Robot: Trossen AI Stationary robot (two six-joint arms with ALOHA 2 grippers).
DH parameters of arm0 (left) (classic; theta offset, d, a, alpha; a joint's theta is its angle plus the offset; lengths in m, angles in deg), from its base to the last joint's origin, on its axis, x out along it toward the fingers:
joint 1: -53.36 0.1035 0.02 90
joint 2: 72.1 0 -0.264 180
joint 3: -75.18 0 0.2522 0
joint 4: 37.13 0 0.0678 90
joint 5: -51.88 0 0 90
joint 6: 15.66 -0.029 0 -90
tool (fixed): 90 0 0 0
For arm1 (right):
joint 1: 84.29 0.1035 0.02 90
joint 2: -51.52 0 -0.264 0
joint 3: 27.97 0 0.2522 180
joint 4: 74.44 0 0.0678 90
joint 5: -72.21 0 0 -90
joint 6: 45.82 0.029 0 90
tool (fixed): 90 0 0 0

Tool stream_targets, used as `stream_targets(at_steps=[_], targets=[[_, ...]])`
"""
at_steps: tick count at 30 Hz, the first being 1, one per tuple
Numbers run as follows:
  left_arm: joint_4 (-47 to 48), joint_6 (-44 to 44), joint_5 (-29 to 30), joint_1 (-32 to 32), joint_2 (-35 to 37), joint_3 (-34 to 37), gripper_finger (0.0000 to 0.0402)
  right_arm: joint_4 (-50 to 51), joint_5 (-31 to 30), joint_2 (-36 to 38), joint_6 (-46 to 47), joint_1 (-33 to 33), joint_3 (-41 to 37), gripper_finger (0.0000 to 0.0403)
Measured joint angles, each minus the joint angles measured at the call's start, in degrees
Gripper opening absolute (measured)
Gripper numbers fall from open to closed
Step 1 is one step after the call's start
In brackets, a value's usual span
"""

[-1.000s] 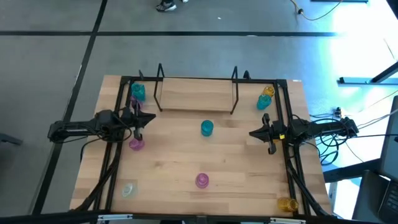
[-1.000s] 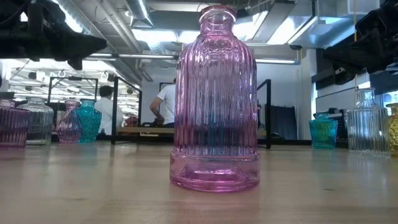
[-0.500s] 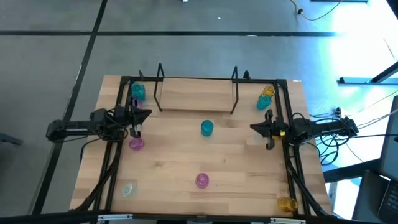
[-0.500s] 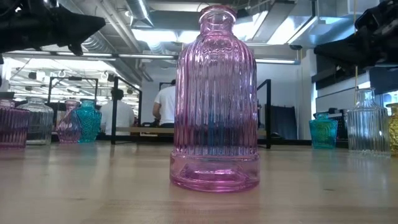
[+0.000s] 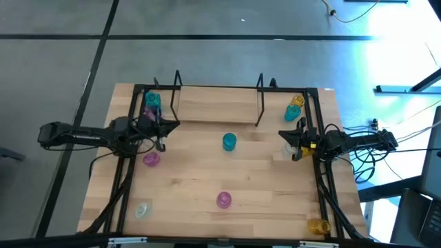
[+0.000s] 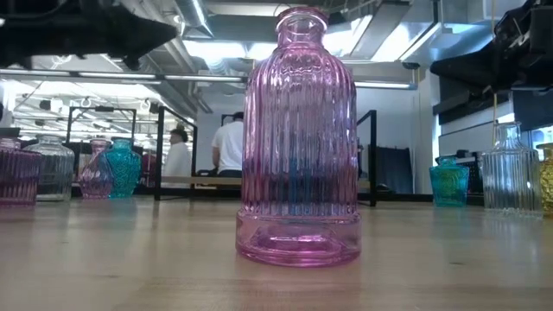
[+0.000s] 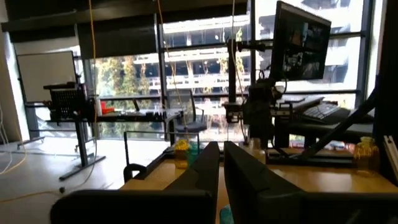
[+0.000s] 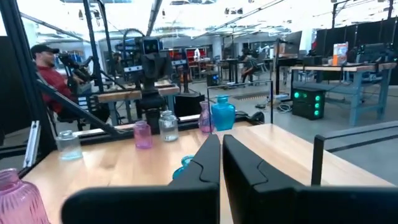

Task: Sort vases onto shelf
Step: Put the middle blue vase on the shelf

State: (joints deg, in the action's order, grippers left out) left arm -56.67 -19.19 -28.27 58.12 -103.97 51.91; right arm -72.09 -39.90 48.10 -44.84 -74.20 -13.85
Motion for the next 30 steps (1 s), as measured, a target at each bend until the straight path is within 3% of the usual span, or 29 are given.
stream_targets(at_steps=[6,13,19,25,30], targets=[[-0.3,-0.1,1.5,0.0,-12.7,-7.5,0.0018,-2.3,-0.4,-1.4,-1.7,0.0,0.0,0.0007],[-2.4,-0.1,1.4,0.0,-24.5,-11.8,0.0018,-4.5,-8.1,-1.7,-5.3,0.0,0.0,0.0007],[-4.7,0.2,1.5,0.0,-29.5,-14.6,0.0018,-11.7,-4.1,-1.7,-8.8,0.0,0.0,0.0007],[-7.1,1.7,3.0,0.3,-33.4,-15.8,0.0021,-19.9,-4.2,-1.7,-15.4,0.0,0.0,0.0007],[-6.1,3.1,3.0,1.2,-37.4,-18.0,0.0058,-27.2,-5.7,-1.7,-23.7,-0.3,0.0,0.0007]])
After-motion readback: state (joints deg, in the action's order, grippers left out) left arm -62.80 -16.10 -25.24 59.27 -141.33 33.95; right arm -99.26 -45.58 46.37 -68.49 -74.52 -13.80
